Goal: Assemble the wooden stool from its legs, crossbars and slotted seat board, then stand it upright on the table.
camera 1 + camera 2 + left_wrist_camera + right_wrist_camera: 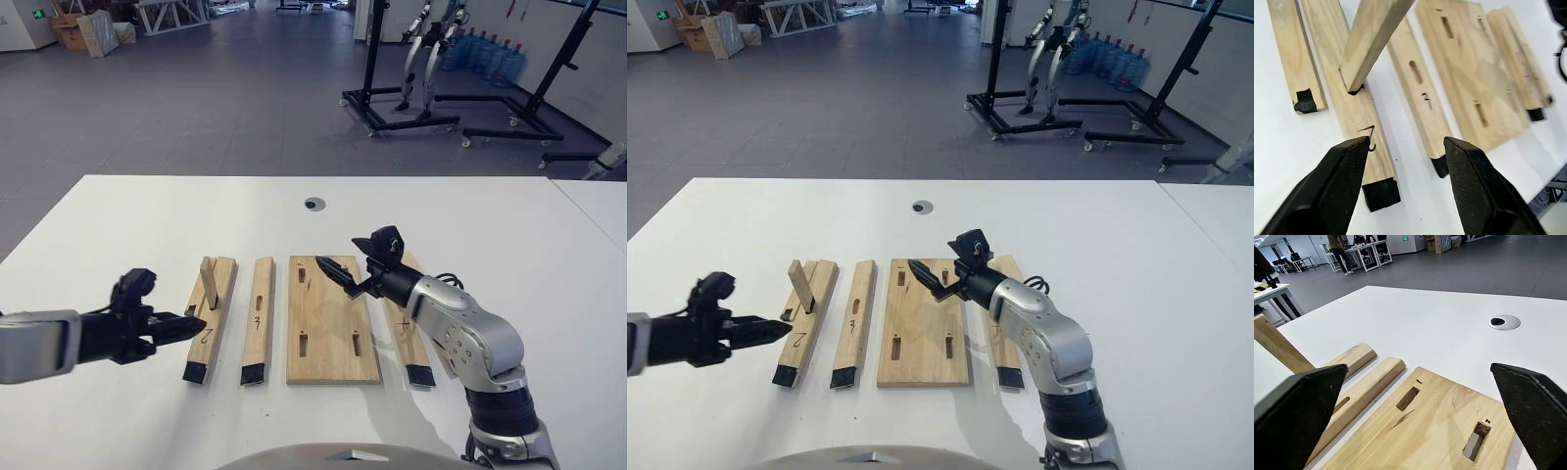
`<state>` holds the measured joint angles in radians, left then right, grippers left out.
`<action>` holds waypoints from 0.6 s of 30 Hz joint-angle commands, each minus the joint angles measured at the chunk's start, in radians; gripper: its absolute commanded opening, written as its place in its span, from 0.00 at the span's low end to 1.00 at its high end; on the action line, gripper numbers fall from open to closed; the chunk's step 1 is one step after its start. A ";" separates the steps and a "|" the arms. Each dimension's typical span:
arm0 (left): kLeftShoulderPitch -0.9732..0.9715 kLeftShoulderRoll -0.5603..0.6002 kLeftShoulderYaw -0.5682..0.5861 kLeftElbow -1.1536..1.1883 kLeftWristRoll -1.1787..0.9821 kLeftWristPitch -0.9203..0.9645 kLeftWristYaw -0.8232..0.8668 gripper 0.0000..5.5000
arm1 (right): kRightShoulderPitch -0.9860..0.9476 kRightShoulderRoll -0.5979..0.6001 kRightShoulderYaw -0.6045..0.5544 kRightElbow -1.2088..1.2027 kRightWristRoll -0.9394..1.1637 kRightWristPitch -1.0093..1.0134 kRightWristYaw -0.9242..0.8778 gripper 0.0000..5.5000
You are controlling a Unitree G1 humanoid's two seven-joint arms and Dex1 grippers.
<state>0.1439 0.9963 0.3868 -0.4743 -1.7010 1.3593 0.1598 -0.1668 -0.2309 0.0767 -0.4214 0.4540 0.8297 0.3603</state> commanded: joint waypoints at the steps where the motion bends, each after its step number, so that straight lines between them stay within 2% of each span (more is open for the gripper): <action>1: 0.021 0.004 -0.103 -0.065 -0.016 -0.112 0.192 0.50 | -0.004 0.007 0.008 -0.006 0.007 0.016 -0.010 0.98; 2: 0.028 -0.002 -0.126 -0.081 -0.008 -0.134 0.233 0.50 | -0.005 0.009 0.009 -0.005 0.007 0.016 -0.010 0.98; 8: -0.003 -0.004 -0.276 -0.146 0.032 -0.214 0.456 0.67 | -0.001 0.015 0.014 -0.003 0.005 0.010 -0.014 0.98; 18: -0.089 -0.065 -0.435 -0.124 0.095 -0.268 0.629 0.91 | -0.011 0.018 0.025 0.007 0.002 0.005 -0.011 0.98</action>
<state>0.0705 0.9500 -0.0264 -0.6130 -1.6184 1.1097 0.7637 -0.1659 -0.2132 0.1024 -0.4184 0.4536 0.8287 0.3523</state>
